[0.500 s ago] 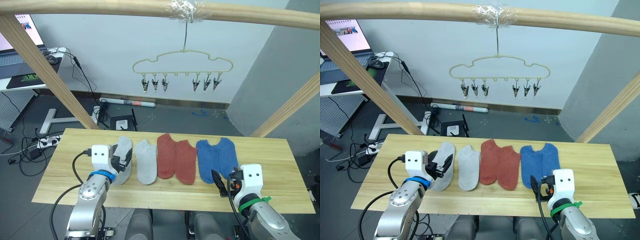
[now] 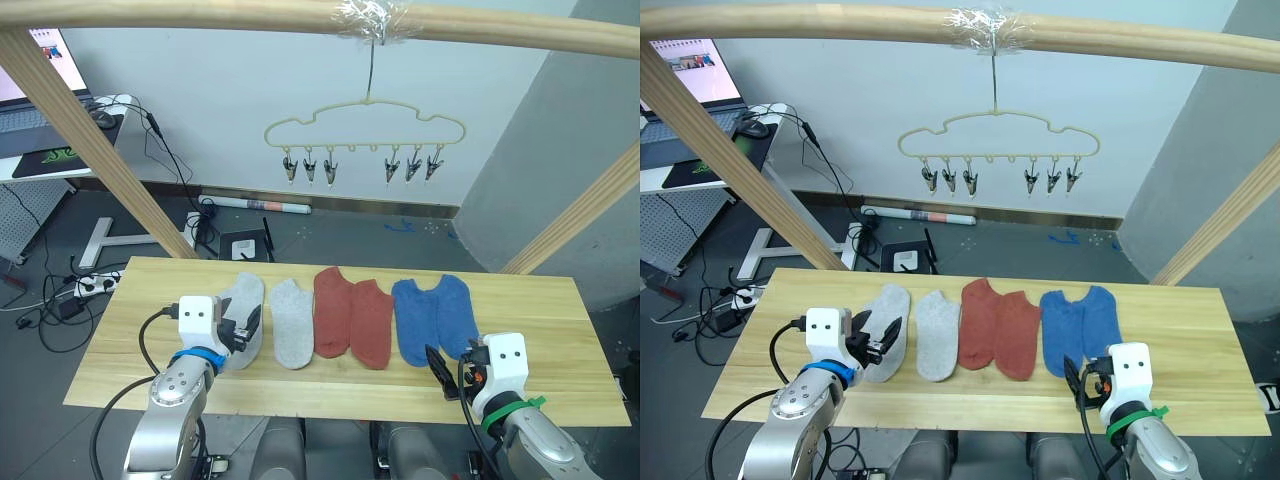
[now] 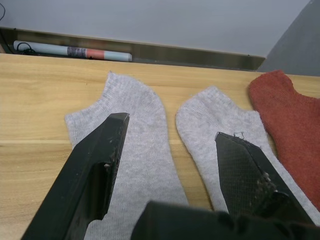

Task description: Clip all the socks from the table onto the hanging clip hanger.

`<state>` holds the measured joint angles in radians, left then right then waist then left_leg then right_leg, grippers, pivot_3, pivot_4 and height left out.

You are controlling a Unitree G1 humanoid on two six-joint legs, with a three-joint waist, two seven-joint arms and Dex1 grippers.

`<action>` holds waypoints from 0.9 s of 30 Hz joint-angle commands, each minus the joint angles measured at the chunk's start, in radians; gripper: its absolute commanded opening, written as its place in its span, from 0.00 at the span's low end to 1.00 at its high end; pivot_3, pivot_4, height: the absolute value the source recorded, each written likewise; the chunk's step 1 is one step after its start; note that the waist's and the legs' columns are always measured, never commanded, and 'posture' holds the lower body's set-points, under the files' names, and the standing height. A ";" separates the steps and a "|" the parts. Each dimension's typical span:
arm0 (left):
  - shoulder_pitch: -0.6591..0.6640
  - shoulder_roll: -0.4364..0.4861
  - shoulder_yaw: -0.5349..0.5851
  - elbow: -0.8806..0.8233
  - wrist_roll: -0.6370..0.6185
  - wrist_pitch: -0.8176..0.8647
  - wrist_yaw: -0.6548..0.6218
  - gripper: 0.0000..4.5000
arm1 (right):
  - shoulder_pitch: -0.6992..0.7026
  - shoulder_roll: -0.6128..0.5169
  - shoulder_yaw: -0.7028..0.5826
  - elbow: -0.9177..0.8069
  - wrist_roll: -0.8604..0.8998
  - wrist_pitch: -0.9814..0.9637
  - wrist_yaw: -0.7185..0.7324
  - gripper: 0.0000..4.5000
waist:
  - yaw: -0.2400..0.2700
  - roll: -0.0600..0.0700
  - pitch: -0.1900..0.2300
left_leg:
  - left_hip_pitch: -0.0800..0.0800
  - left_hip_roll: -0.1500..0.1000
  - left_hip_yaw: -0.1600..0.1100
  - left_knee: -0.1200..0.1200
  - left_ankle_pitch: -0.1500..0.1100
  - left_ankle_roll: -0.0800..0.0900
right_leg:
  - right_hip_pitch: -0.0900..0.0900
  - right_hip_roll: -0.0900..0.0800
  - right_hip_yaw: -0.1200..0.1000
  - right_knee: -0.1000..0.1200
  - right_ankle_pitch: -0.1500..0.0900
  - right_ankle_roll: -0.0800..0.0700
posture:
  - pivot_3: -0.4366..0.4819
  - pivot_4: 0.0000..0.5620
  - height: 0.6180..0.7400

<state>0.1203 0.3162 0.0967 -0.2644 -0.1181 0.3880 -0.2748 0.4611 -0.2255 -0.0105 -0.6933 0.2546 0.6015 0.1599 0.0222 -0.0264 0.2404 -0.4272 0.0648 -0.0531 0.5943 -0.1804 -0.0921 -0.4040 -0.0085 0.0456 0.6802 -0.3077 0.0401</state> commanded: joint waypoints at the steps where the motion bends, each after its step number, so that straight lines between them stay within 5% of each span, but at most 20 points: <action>1: 0.001 0.011 0.015 -0.035 -0.008 -0.002 -0.008 0.69 | 0.014 -0.001 -0.012 -0.009 -0.001 -0.026 0.007 1.00 | 0.000 0.000 0.000 | 0.000 0.000 0.000 0.000 0.000 0.000 | 0.000 0.000 0.000 0.000 0.000 0.000 | 0.58 0.47 1.00; 11: -0.072 -0.008 0.002 -0.007 -0.010 -0.045 -0.015 0.69 | -0.032 -0.029 -0.039 -0.028 0.019 0.012 0.027 1.00 | 0.000 0.001 0.002 | 0.000 0.000 0.000 0.000 0.000 0.000 | 0.000 0.000 0.000 0.000 0.000 0.000 | 0.57 0.47 1.00; 20: -0.286 -0.050 -0.016 0.101 0.020 -0.108 0.030 0.69 | -0.393 -0.253 -0.176 -0.080 0.225 0.324 0.157 1.00 | -0.001 0.001 0.003 | -0.001 0.000 0.000 0.004 0.000 0.000 | 0.000 0.001 0.001 0.000 0.002 0.003 | 0.56 0.45 1.00; 27: -0.441 -0.098 -0.049 0.188 0.054 -0.171 0.069 0.69 | -0.701 -0.372 -0.158 -0.067 0.313 0.446 0.205 1.00 | 0.000 0.000 0.004 | -0.004 -0.001 -0.001 0.006 0.000 0.000 | 0.000 0.001 0.000 0.000 0.005 0.002 | 0.55 0.46 1.00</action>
<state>-0.3061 0.2206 0.0509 -0.0674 -0.0772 0.2510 -0.2196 -0.2174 -0.5806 -0.1658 -0.7295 0.5423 1.0355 0.3491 0.0219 -0.0260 0.2449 -0.4315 0.0636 -0.0546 0.6011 -0.1803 -0.0918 -0.4038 -0.0072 0.0458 0.6804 -0.3023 0.0417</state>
